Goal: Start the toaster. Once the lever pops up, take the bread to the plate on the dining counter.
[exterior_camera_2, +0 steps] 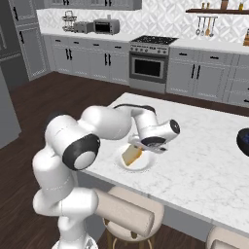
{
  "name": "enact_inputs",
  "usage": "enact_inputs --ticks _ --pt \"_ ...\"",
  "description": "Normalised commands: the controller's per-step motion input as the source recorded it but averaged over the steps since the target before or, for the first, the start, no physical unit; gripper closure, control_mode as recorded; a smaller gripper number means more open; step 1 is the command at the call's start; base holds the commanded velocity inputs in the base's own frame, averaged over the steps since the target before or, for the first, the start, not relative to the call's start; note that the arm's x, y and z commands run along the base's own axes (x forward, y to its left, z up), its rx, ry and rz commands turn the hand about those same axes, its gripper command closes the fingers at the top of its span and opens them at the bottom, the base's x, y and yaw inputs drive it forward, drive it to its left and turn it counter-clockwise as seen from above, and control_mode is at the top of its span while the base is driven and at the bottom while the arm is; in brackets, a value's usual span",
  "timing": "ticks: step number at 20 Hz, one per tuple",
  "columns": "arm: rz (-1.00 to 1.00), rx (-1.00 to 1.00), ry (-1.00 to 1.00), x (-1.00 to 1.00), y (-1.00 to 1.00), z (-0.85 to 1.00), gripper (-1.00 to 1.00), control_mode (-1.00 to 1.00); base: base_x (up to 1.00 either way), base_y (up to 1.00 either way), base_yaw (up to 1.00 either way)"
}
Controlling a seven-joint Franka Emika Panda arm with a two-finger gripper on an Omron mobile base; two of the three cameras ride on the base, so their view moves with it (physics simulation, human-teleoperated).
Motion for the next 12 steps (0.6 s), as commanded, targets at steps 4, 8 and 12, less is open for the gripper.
enact_inputs --ticks 4,8,12 --pt "0.03 0.00 0.00 0.01 -0.07 -0.17 -1.00 -1.00 0.00 0.00 0.00" --pt "0.04 0.00 0.00 0.13 -0.15 -0.06 -1.00 -1.00 0.00 0.00 0.00" --pt "0.13 -0.11 0.00 0.00 -0.21 0.00 -1.00 -1.00 0.00 0.00 0.00"
